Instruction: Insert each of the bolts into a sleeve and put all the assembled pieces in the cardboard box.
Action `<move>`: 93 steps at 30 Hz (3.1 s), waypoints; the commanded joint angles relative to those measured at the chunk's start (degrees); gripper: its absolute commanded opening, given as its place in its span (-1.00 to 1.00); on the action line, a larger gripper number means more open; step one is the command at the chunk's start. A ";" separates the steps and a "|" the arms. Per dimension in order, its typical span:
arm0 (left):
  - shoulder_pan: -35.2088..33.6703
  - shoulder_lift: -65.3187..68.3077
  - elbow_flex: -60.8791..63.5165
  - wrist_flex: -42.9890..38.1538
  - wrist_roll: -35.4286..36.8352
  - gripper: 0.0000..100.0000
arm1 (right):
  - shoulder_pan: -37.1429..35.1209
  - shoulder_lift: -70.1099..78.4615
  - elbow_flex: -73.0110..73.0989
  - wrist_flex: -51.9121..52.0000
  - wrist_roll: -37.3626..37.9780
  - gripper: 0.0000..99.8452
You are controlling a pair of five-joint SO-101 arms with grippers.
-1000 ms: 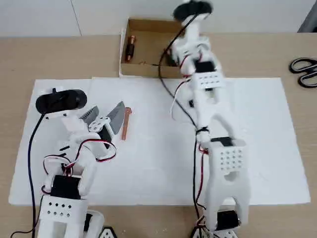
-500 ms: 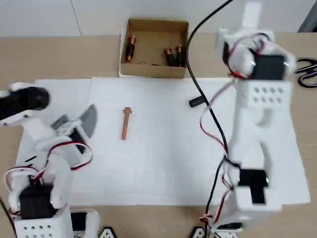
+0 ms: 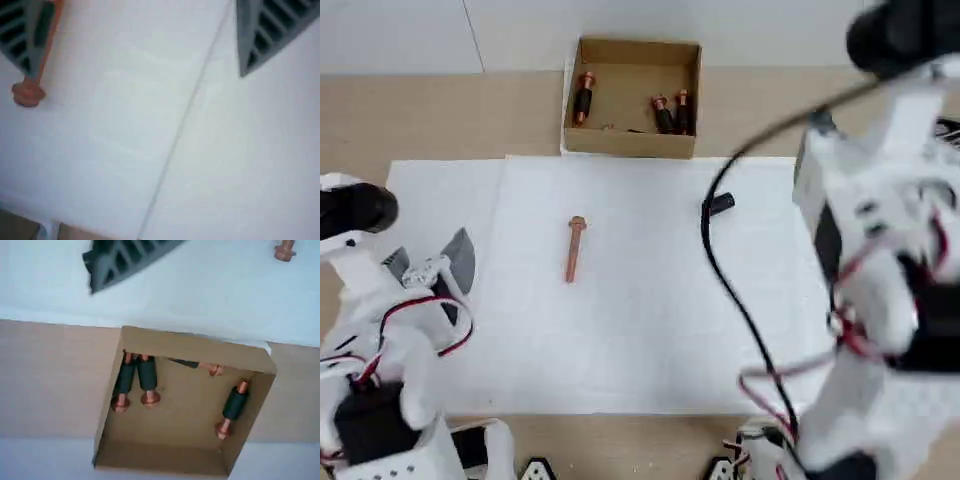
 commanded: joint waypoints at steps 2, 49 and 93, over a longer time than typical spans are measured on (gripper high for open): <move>-0.18 -0.53 -8.40 4.75 -3.34 -0.51 | 0.57 -9.45 14.59 0.04 -0.26 -0.59; -0.26 -0.44 -11.74 14.95 -3.43 -0.51 | 0.48 3.47 58.90 -36.97 -6.77 -0.59; 0.00 -0.44 -10.51 14.86 -3.43 -0.51 | -10.59 38.29 43.43 -53.23 -31.82 -0.59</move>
